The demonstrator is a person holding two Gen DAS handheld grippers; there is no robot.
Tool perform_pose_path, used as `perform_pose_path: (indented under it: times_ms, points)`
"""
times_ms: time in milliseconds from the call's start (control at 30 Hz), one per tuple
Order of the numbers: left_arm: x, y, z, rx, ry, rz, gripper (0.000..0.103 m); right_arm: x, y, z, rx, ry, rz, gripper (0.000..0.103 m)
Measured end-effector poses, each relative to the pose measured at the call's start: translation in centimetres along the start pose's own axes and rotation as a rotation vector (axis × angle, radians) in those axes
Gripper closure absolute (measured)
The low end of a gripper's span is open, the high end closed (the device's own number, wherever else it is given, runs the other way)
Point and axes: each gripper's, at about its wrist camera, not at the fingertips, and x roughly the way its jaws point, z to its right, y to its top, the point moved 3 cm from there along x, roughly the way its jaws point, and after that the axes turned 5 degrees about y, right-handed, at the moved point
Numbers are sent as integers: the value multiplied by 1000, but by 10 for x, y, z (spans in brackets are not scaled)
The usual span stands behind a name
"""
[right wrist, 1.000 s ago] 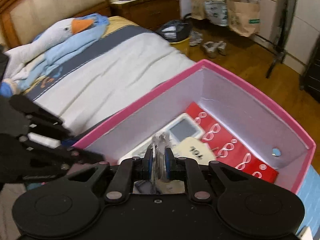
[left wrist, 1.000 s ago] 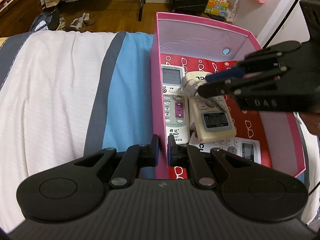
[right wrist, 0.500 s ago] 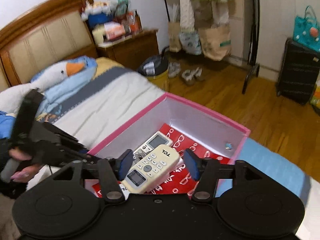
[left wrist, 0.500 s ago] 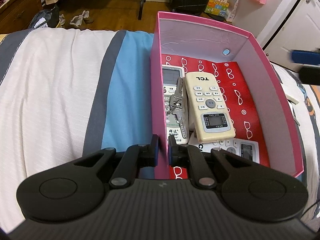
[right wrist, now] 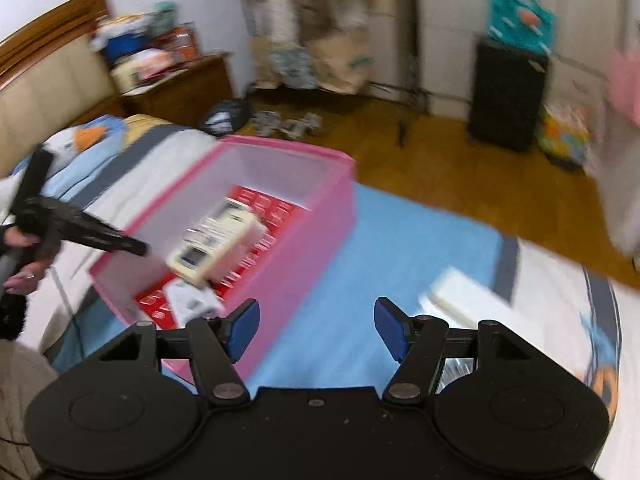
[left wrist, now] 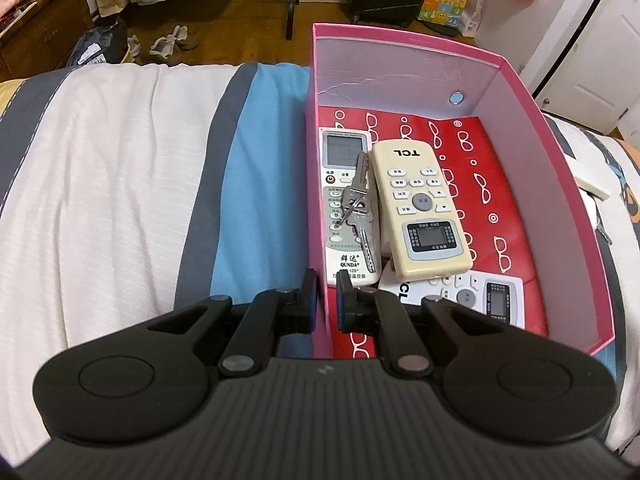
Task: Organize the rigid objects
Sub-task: 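Grasp the white rectangular charger on the bed with the right gripper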
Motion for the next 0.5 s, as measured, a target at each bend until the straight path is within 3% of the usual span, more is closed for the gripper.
perform_pose_path:
  times_ms: [200, 367, 500]
  points:
    - [0, -1, 5, 27, 14, 0, 94, 31, -36, 41, 87, -33, -97, 33]
    - [-1, 0, 5, 30, 21, -4, 94, 58, -40, 54, -36, -100, -118, 33]
    - [2, 2, 6, 18, 28, -13, 94, 83, -33, 76, -105, -87, -105, 30]
